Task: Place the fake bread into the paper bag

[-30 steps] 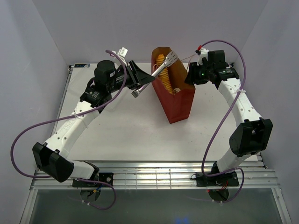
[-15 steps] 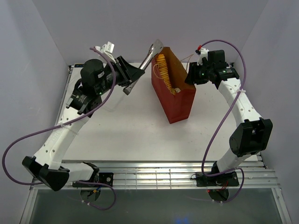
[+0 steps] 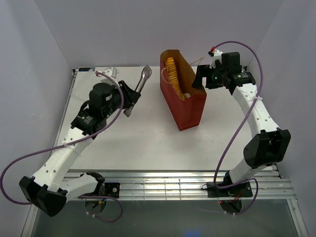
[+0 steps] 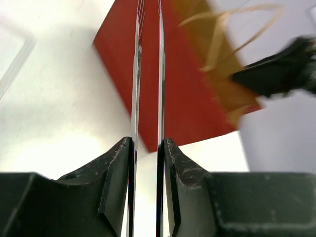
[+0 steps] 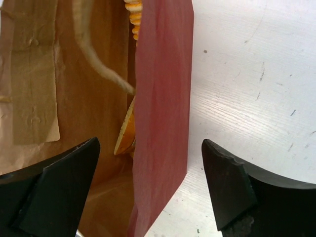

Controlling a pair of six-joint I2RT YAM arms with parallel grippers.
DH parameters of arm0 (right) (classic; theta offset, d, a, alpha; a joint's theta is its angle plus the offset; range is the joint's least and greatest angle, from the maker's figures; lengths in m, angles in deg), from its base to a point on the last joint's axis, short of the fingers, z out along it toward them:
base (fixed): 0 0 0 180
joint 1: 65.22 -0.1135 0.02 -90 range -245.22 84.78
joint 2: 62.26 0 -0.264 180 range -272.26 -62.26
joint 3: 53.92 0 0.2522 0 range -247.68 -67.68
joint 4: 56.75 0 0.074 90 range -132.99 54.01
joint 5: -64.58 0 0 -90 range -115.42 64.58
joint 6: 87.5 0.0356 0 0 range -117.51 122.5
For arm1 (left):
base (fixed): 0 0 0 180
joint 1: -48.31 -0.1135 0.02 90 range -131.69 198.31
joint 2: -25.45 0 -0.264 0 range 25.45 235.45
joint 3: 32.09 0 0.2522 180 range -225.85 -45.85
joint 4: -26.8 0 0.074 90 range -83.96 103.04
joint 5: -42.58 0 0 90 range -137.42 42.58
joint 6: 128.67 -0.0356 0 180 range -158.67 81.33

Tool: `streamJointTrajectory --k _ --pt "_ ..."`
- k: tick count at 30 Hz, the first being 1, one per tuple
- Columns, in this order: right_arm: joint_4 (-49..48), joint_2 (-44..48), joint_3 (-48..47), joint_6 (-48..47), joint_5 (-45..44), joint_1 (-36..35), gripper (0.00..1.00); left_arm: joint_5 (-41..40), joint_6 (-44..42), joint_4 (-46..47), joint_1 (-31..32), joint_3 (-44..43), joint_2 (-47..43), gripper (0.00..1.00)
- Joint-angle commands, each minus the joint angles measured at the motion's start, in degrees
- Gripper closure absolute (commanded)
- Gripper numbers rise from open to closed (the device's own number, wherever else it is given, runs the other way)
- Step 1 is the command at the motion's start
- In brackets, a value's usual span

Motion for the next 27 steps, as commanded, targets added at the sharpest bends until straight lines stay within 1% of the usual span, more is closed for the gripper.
streamJointTrajectory --k 1,2,3,5,11,15,20,24,27 --pt "0.0 4.7 -3.2 0.5 0.6 -0.2 0.09 -3.1 -1.7 1.4 0.6 4.0 3.0 0.59" --pt "0.4 5.1 -3.3 0.6 0.4 -0.2 0.02 -4.0 -1.8 1.6 1.0 4.8 3.7 0.59" --pt "0.7 5.6 -3.4 0.8 0.4 -0.2 0.06 -4.6 -1.9 2.4 1.0 6.3 4.6 0.59" --pt "1.2 6.9 -3.6 0.9 0.6 -0.2 0.1 -6.2 -2.1 3.3 1.7 7.7 5.2 0.6" --pt "3.6 11.6 -3.7 1.2 -0.3 -0.3 0.1 -9.6 -2.1 7.4 2.8 12.7 5.3 0.6" --pt "2.9 15.7 -1.8 2.5 3.0 -0.9 0.1 -12.2 -1.5 9.8 5.1 16.1 5.7 0.6" --pt "1.2 21.0 3.5 3.4 5.1 -1.5 0.1 -17.0 -1.3 12.9 8.9 20.8 6.9 0.61" --pt "-0.6 25.7 8.2 4.1 7.6 -1.8 0.1 -22.1 -2.6 15.2 10.8 23.2 7.9 0.61" --pt "-2.1 28.1 11.8 4.9 8.6 -1.9 0.1 -24.0 -4.1 17.4 12.0 24.7 9.2 0.61"
